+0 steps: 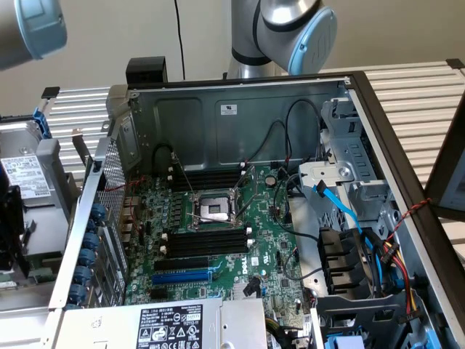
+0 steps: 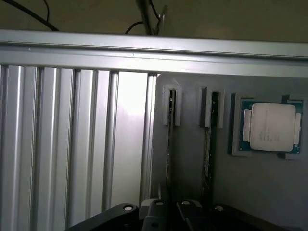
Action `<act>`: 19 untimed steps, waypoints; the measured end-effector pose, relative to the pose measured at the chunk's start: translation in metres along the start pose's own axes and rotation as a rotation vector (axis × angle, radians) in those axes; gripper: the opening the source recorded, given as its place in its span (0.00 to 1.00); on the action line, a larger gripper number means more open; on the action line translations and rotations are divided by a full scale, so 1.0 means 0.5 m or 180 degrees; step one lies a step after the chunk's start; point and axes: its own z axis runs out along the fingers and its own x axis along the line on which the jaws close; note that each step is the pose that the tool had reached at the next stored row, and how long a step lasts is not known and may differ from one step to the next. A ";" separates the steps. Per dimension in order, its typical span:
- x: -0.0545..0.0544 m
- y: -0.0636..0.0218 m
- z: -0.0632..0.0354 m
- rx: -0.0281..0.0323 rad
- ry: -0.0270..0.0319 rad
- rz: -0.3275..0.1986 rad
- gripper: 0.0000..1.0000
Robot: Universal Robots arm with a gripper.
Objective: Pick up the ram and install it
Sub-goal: 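Pick up the ram and move it above insertion slot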
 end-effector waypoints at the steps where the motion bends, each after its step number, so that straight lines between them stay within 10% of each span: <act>1: 0.001 0.000 -0.009 0.0000 0.0000 0.0000 0.13; 19: 0.011 -0.003 -0.172 -0.0007 0.0002 0.0116 0.13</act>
